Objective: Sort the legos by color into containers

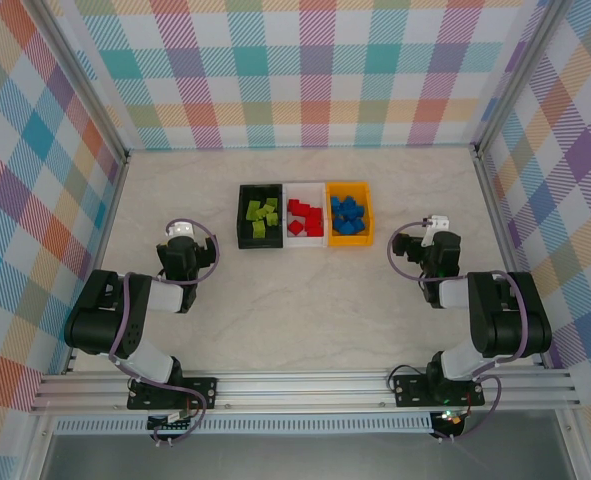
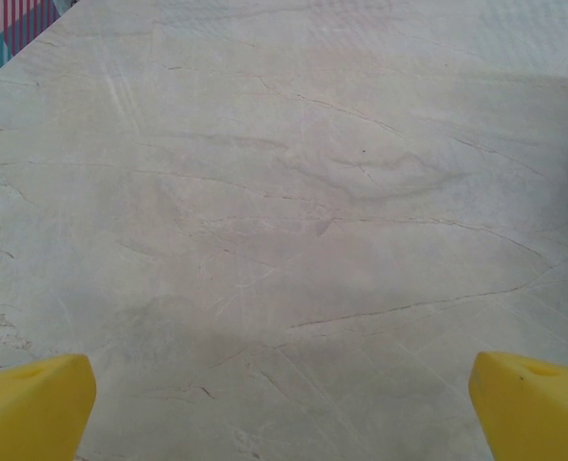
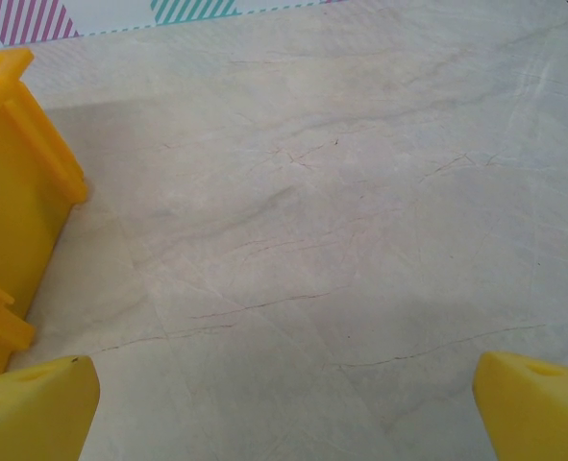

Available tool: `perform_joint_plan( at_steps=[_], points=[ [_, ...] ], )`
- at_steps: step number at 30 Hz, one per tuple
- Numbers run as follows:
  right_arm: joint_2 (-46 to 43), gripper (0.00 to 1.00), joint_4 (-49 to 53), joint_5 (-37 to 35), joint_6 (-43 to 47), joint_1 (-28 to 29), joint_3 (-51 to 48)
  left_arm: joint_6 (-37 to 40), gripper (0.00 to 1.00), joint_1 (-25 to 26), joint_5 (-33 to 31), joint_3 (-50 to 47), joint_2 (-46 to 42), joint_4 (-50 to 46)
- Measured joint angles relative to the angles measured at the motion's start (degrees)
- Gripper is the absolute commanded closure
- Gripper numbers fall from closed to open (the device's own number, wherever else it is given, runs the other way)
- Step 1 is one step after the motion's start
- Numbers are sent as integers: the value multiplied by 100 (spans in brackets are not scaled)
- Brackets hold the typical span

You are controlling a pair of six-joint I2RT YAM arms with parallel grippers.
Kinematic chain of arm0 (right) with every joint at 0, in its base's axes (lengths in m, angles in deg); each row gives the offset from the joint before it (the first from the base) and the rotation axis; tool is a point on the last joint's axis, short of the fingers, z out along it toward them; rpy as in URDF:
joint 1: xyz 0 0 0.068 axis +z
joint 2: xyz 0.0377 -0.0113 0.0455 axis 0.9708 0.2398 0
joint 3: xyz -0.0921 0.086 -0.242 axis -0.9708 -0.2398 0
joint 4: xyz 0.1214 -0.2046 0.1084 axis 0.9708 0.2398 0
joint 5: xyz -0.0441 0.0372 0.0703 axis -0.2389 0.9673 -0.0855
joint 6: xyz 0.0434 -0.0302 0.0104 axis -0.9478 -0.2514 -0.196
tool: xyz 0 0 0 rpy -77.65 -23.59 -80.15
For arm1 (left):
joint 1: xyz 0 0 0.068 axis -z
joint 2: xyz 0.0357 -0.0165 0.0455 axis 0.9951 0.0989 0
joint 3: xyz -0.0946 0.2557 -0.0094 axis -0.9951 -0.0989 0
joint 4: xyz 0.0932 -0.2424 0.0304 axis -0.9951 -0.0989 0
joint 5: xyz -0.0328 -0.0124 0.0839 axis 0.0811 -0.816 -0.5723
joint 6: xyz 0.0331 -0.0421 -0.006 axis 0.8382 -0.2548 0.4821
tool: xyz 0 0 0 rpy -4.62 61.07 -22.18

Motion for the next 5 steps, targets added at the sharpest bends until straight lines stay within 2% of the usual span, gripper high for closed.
perform_joint_plan(
  at_steps=[5],
  points=[
    [0, 0, -2, 26, 0, 0, 0, 0, 0, 0, 0, 0, 2, 0]
  ],
)
